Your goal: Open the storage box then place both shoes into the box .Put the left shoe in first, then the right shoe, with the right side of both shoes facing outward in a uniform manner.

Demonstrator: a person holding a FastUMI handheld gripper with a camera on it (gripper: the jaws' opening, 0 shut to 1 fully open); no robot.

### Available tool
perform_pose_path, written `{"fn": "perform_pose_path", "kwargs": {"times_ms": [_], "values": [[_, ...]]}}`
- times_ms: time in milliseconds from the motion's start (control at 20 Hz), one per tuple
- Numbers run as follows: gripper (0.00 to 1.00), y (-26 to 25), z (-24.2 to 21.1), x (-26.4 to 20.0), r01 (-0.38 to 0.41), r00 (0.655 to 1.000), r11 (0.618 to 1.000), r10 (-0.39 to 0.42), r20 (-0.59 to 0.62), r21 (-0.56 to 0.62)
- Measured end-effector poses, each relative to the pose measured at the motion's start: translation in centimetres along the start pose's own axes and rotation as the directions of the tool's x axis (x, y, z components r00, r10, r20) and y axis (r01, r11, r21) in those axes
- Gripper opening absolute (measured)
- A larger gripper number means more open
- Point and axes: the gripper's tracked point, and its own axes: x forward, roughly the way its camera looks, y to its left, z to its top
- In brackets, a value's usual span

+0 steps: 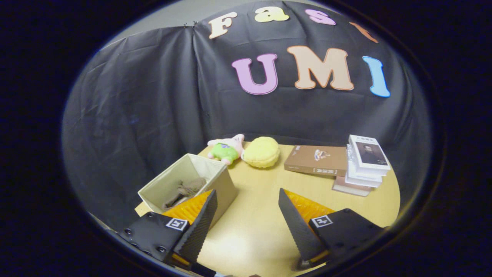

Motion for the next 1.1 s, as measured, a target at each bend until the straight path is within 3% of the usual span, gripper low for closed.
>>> {"fn": "perform_pose_path", "kwargs": {"times_ms": [600, 900, 1100], "values": [[1.00, -13.2, -5.8, -3.7, 0.212, 0.970, 0.977, -0.215, -0.113, -0.040], [1.00, -16.7, -11.6, -3.9, 0.207, 0.944, 0.974, -0.223, -0.242, -0.088], [1.00, -17.5, -15.8, -3.7, 0.163, 0.920, 0.980, -0.194, -0.341, -0.117]]}}
